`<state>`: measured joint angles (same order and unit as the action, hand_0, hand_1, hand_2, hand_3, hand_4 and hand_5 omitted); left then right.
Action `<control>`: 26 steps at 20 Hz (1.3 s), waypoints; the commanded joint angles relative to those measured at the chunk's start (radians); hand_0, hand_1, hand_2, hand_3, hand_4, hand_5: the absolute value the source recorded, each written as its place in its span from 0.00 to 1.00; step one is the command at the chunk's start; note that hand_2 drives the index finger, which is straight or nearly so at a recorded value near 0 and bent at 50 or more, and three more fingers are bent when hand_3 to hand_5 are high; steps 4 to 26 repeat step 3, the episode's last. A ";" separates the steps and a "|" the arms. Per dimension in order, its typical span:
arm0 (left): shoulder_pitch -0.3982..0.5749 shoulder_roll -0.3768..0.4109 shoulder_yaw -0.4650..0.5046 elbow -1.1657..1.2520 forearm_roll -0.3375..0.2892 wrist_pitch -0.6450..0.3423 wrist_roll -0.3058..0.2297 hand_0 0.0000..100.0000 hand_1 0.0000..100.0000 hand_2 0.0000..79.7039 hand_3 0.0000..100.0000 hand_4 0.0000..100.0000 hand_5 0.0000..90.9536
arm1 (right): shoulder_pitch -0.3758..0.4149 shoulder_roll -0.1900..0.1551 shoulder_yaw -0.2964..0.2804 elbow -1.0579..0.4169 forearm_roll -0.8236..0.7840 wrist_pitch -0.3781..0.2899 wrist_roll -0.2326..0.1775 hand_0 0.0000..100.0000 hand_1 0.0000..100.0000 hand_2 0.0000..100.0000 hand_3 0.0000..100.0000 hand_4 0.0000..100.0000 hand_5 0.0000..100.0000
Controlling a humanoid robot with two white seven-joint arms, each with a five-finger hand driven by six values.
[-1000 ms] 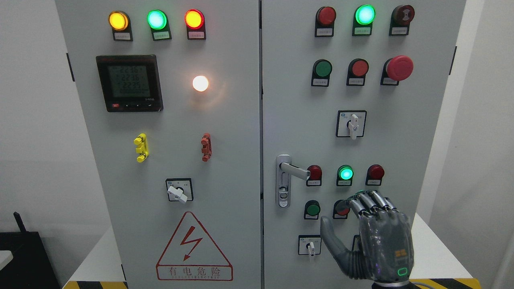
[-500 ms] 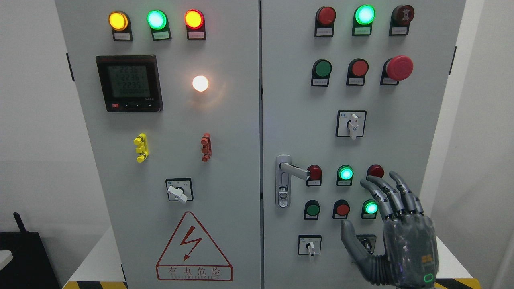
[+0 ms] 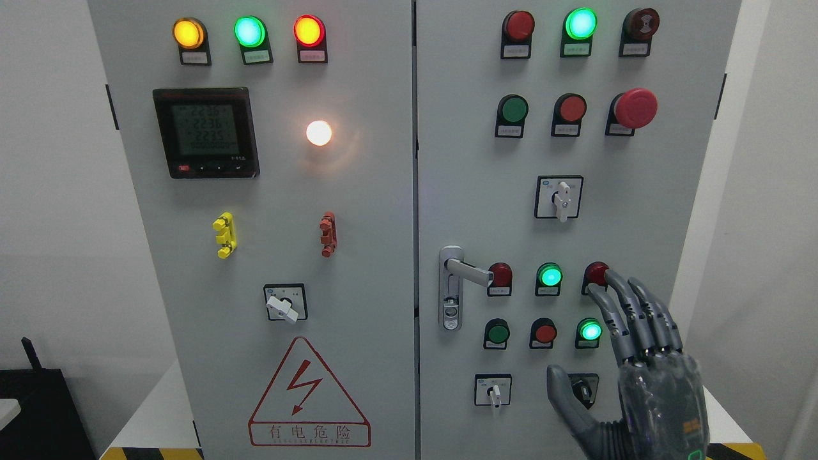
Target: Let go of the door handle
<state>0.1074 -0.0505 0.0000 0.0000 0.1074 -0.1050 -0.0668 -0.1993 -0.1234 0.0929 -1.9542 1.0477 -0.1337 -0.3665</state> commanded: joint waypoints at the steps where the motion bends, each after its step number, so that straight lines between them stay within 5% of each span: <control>1: 0.000 0.000 -0.014 0.020 0.000 -0.001 -0.001 0.12 0.39 0.00 0.00 0.00 0.00 | 0.008 -0.015 -0.009 -0.025 -0.006 0.000 0.003 0.46 0.21 0.00 0.00 0.00 0.00; 26: 0.000 0.000 -0.014 0.020 0.000 -0.001 -0.001 0.12 0.39 0.00 0.00 0.00 0.00 | 0.008 -0.013 -0.007 -0.025 -0.006 0.000 0.003 0.46 0.21 0.00 0.00 0.00 0.00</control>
